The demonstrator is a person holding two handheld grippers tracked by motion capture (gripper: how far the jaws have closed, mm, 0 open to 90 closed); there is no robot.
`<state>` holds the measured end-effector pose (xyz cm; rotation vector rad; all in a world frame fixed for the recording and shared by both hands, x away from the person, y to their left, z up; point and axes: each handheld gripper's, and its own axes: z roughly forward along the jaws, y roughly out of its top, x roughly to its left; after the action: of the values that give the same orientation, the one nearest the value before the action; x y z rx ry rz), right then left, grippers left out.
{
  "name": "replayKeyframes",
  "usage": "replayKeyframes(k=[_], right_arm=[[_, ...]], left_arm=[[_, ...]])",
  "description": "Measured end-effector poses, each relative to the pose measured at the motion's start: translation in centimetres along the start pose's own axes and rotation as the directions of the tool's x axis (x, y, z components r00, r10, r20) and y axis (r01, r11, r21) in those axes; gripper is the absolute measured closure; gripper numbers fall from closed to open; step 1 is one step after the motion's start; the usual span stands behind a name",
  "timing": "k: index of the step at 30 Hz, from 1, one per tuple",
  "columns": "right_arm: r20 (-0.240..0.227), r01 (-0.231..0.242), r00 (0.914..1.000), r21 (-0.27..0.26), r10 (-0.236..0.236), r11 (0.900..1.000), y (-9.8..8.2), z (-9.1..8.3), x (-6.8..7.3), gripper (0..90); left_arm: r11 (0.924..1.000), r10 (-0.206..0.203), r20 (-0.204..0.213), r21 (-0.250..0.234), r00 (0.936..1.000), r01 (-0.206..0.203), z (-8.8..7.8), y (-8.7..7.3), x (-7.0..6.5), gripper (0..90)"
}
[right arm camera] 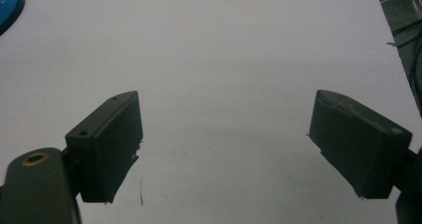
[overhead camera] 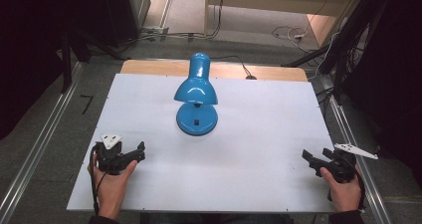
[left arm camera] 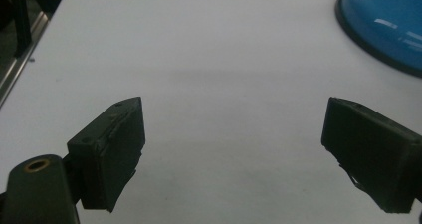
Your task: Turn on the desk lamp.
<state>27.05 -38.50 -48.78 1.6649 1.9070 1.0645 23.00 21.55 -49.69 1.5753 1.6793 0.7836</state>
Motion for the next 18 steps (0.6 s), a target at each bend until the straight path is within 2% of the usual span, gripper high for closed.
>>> replayKeyframes(k=[4, 18], right_arm=[[0.002, -0.002, 1.0, -0.003, 0.002, 1.0, 0.0, 0.0, -0.1, 12.3], [0.007, 0.003, 1.0, 0.002, -0.003, 1.0, 0.0, 0.1, 0.0, 12.2]], left_arm=[[0.9998, 0.006, 0.014, -0.017, 0.9999, -0.006, -0.2, 0.2, -0.5, 10.7], [0.9998, 0.009, 0.067, -0.021, 0.9977, -0.008, 0.3, 0.6, -1.9, 10.9]])
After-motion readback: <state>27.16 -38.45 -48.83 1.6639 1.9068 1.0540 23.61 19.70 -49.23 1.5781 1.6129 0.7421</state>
